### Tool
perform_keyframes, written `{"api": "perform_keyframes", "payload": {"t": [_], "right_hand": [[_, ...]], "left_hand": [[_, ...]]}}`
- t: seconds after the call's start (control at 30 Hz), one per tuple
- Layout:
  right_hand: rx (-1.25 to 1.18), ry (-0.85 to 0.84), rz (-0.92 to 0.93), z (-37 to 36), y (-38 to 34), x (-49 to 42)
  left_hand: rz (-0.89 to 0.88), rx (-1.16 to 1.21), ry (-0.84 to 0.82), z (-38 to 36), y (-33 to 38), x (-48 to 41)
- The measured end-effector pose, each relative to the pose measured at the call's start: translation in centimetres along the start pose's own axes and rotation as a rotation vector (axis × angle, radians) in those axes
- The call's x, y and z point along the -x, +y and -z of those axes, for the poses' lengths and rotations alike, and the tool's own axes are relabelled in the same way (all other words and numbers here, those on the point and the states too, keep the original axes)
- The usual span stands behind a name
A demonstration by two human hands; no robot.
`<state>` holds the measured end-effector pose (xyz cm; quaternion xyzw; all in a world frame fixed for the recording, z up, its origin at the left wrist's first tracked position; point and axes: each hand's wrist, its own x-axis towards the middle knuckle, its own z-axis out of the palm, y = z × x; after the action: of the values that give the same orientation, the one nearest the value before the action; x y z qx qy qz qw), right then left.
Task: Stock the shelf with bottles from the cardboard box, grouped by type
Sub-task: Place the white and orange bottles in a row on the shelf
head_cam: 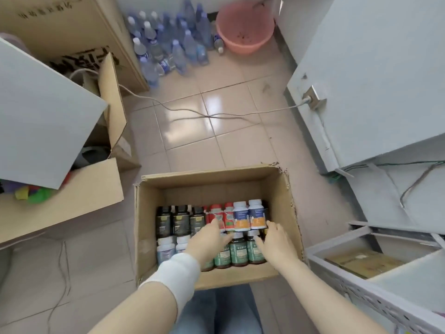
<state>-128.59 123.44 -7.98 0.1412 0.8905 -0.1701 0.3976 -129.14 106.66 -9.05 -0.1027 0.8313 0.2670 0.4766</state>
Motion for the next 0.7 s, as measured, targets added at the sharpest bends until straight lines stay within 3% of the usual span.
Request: {"api": "perform_keyframes", "payload": {"t": [0.13, 0.3, 0.5, 0.7], "right_hand": [[-0.089, 0.048, -0.077, -1.8, 0.3, -6.9], [-0.072, 0.032, -0.155, -3.8, 0.6, -10.0], [-0.186, 0.057, -0.205, -3.3, 0.2, -10.3], [-0.307, 0.058, -0.118, -0.9, 0.1, -7.8]], "left_hand": [[0.063, 0.298, 0.097, -1.3, 0.9, -7.8], [0.074, 0.378, 0.122, -3.8, 1.1, -12.2], [0.061, 0.566, 0.098, -3.4, 1.0, -12.3], [-0.072, 0.661, 0.15, -0.9, 0.2, -8.7]]}}
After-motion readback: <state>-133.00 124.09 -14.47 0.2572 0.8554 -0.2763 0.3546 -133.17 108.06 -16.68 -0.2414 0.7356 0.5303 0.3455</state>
